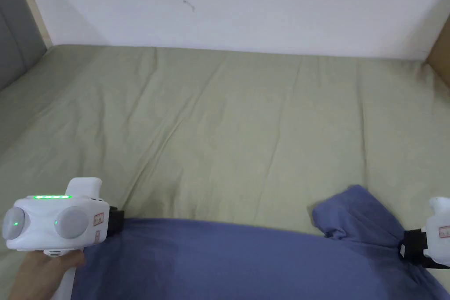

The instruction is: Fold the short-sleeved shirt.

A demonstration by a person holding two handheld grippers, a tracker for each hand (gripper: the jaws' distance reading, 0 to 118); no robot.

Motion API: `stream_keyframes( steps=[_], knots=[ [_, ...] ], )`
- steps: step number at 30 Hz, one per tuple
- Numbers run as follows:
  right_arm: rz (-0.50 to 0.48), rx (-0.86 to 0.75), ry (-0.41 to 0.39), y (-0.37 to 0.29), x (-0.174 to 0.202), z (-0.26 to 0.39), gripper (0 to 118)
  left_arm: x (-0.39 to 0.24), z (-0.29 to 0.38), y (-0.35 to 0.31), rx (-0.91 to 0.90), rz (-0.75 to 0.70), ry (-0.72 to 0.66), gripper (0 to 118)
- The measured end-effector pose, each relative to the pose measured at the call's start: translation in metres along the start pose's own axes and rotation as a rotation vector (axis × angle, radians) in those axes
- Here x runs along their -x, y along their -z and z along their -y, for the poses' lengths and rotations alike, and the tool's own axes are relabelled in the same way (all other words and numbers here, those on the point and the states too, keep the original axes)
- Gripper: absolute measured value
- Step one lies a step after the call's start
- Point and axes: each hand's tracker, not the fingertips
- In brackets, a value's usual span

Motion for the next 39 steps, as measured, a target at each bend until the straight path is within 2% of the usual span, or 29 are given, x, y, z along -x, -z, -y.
stream_keyframes(
  steps=[2, 6, 10, 14, 17, 19, 21, 23, 24, 25, 26, 29, 30, 31, 32, 33, 35, 37, 38, 39],
  knots=[
    [-0.015, -0.055, 0.054, -0.016, 0.0, 0.002, 6, 0.003, -0.003, -0.016, 0.031, 0.089, -0.003, 2],
    [-0.099, -0.103, 0.04, -0.066, 0.001, 0.015, 5, 0.004, 0.0, -0.074, -0.057, 0.062, 0.09, 2],
    [-0.117, -0.154, 0.009, -0.127, -0.002, 0.046, 5, 0.021, 0.015, -0.153, -0.143, 0.109, 0.037, 2],
    [-0.153, -0.178, -0.006, -0.184, -0.008, 0.105, 5, 0.041, 0.06, -0.223, -0.188, 0.108, 0.024, 2],
    [-0.153, -0.152, 0.007, -0.203, -0.018, 0.162, 5, 0.055, 0.111, -0.251, -0.173, 0.105, 0.026, 2],
    [-0.107, -0.091, 0.042, -0.202, -0.02, 0.2, 5, 0.062, 0.145, -0.253, -0.115, 0.103, 0.006, 2],
    [-0.065, -0.02, 0.036, -0.192, -0.027, 0.236, 5, 0.072, 0.18, -0.247, -0.055, 0.087, -0.054, 3],
    [0.01, 0.012, 0.064, -0.177, -0.034, 0.265, 5, 0.074, 0.21, -0.241, -0.038, 0.059, -0.086, 3],
    [0.032, 0.027, 0.067, -0.17, -0.038, 0.275, 5, 0.076, 0.22, -0.237, -0.028, 0.073, -0.123, 6],
    [0.059, 0.031, 0.077, -0.164, -0.042, 0.284, 5, 0.082, 0.229, -0.231, -0.008, 0.075, -0.166, 15],
    [0.106, 0.006, 0.087, -0.161, -0.043, 0.291, 6, 0.084, 0.235, -0.23, 0.009, 0.082, -0.207, 50],
    [0.143, -0.057, 0.092, -0.166, -0.045, 0.297, 10, 0.092, 0.242, -0.235, -0.001, 0.016, -0.242, 81],
    [0.157, -0.094, 0.089, -0.171, -0.042, 0.296, 24, 0.095, 0.243, -0.24, -0.019, 0.01, -0.255, 100],
    [0.159, -0.127, 0.072, -0.176, -0.041, 0.291, 46, 0.096, 0.242, -0.248, -0.059, -0.001, -0.282, 106],
    [0.154, -0.147, 0.043, -0.183, -0.036, 0.287, 71, 0.097, 0.24, -0.256, -0.083, 0.001, -0.295, 106],
    [0.133, -0.183, 0.022, -0.191, -0.029, 0.283, 73, 0.098, 0.238, -0.265, -0.092, 0.013, -0.301, 106],
    [0.077, -0.244, -0.013, -0.205, -0.013, 0.275, 74, 0.097, 0.235, -0.278, -0.12, 0.042, -0.309, 106],
    [-0.02, -0.285, -0.041, -0.215, 0.007, 0.272, 73, 0.096, 0.234, -0.286, -0.131, 0.072, -0.306, 106],
    [-0.069, -0.304, -0.053, -0.218, 0.019, 0.271, 69, 0.094, 0.235, -0.287, -0.131, 0.092, -0.307, 98],
    [-0.104, -0.32, -0.075, -0.218, 0.03, 0.271, 57, 0.092, 0.238, -0.288, -0.136, 0.113, -0.308, 82]
  ],
)
